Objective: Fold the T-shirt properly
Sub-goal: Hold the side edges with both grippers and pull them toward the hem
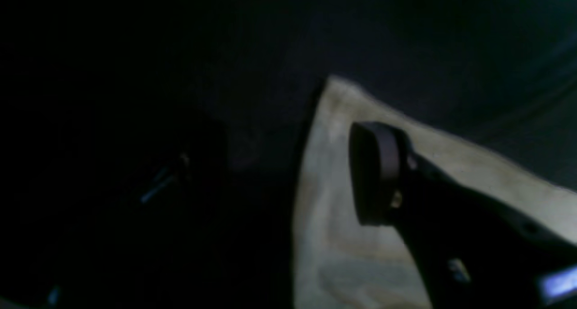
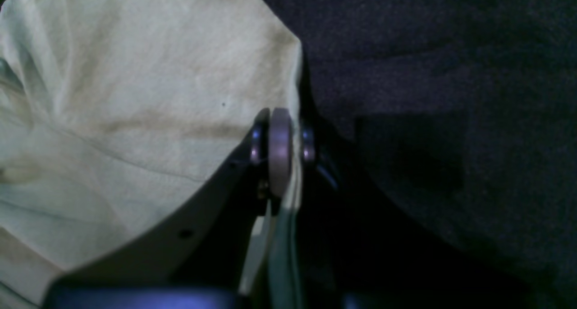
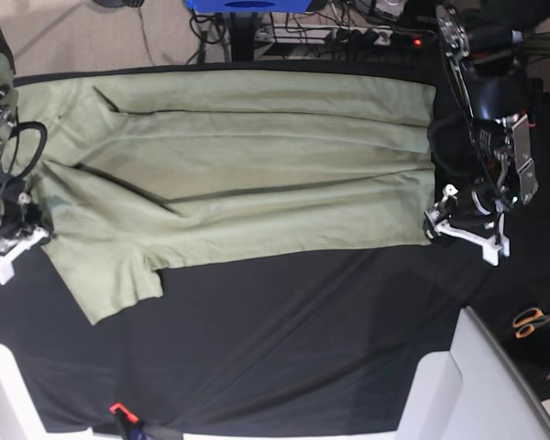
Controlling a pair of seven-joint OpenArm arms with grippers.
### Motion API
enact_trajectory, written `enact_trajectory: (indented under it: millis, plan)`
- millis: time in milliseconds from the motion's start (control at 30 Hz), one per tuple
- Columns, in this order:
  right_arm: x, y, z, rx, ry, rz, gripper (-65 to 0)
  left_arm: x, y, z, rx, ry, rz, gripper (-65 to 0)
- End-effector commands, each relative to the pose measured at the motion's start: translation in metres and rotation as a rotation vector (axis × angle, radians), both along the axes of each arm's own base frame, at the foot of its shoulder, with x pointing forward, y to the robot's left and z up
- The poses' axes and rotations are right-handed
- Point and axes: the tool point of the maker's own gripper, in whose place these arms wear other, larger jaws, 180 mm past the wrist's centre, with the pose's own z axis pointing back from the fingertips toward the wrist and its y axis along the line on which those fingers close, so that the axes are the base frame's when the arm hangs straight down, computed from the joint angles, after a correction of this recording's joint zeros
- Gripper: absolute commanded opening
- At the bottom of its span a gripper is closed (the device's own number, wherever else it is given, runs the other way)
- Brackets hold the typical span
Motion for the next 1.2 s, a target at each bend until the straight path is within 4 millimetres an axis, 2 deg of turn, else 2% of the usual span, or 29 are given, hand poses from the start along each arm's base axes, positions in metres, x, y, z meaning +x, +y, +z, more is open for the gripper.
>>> enact_trajectory:
  millis: [0, 67, 200, 267, 467, 667, 733, 867, 933, 1067, 1167]
  plan:
    - [0.012, -0.012, 0.014, -0.022, -0.034, -0.007, -65.0, 0.018, 0.004, 0.014, 0.015, -0.034, -0.016, -25.8]
    - [0.012, -0.012, 0.014, -0.022, -0.034, -0.007, -65.0, 0.024, -0.002, 0.009, 0.015, -0.033, -0.032, -25.8]
    - [0.013, -0.012, 0.014, -0.022, -0.036, -0.007, -65.0, 0.022, -0.011, -0.009, 0.009, -0.006, -0.038, -26.0]
    - [0.013, -0.012, 0.014, -0.022, -0.036, -0.007, -65.0, 0.018, -0.023, -0.017, -0.007, 0.013, -0.053, -26.0]
    - [0.013, -0.012, 0.015, -0.022, -0.037, -0.007, -65.0, 0.014, -0.036, -0.024, -0.023, 0.024, -0.065, -26.2]
    - [0.013, -0.012, 0.015, -0.022, -0.037, -0.007, -65.0, 0.011, -0.036, -0.027, -0.02, 0.034, -0.068, -26.7]
    - [0.013, -0.012, 0.015, -0.022, -0.037, -0.007, -65.0, 0.009, -0.036, -0.028, -0.02, 0.037, -0.068, -31.8]
    - [0.013, -0.012, 0.015, -0.023, -0.039, -0.008, -65.0, 0.004, -0.036, -0.032, -0.021, 0.048, -0.068, -54.5]
    - [0.013, -0.012, 0.015, -0.023, -0.04, -0.008, -65.0, 0.004, -0.036, -0.032, -0.021, 0.05, -0.067, -63.8]
    - [0.017, -0.014, 0.019, -0.03, -0.053, -0.008, -65.0, 0.009, -0.033, -0.027, -0.013, 0.035, -0.067, -65.0]
    - [0.03, -0.007, 0.029, -0.046, -0.101, 0.011, -65.0, 0.017, -0.032, -0.021, -0.01, 0.017, -0.067, -65.0]
